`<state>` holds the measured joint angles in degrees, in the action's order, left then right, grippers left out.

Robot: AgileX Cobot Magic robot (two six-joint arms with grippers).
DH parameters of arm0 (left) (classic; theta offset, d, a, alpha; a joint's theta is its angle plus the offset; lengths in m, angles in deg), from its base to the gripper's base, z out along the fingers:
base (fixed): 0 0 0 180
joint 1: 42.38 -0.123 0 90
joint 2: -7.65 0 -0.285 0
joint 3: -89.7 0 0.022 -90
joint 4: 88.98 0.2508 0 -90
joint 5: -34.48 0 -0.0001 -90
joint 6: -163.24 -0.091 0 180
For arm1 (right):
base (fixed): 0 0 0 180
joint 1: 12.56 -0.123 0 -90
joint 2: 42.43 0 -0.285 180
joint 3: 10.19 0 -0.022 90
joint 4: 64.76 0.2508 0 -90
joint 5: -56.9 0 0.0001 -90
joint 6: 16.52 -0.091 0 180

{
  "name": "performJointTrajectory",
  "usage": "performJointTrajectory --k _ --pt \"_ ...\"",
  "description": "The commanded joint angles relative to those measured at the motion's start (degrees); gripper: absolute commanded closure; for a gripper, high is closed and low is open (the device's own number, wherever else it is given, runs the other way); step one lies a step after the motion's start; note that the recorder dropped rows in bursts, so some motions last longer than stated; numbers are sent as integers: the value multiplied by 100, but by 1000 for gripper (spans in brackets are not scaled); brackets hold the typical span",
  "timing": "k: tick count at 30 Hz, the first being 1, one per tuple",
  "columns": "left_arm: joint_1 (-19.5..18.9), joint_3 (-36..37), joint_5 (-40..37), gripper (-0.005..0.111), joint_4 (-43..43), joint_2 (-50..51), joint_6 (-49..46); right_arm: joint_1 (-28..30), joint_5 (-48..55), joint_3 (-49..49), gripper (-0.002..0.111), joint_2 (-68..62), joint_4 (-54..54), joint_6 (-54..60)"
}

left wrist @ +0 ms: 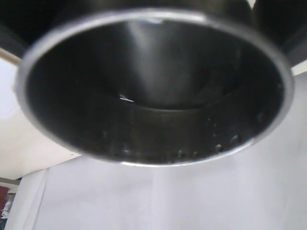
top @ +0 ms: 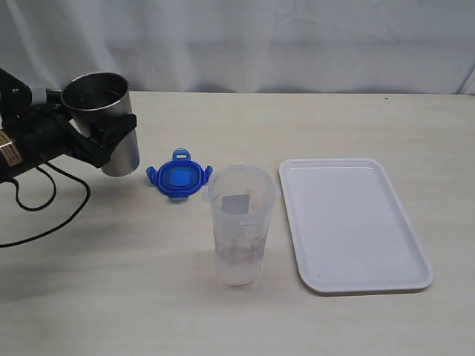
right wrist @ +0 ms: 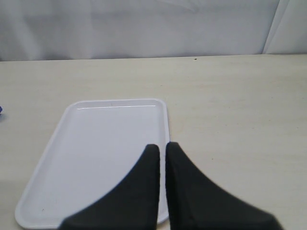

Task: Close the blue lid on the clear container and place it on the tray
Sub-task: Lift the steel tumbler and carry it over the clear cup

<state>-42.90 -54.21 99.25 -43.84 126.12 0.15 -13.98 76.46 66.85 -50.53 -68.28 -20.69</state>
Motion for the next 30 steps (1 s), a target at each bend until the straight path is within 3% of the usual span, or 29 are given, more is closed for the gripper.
performJointTrajectory --k 1,20,30 --pt "359 -28 502 107 -256 -461 -50 -6 8 18 104 32 7 -16" --pt "1501 -39 -187 107 -260 -980 -61 -6 8 18 104 32 7 -16" --pt "1520 -39 -122 107 -85 -980 -9 -6 8 18 104 32 7 -16"
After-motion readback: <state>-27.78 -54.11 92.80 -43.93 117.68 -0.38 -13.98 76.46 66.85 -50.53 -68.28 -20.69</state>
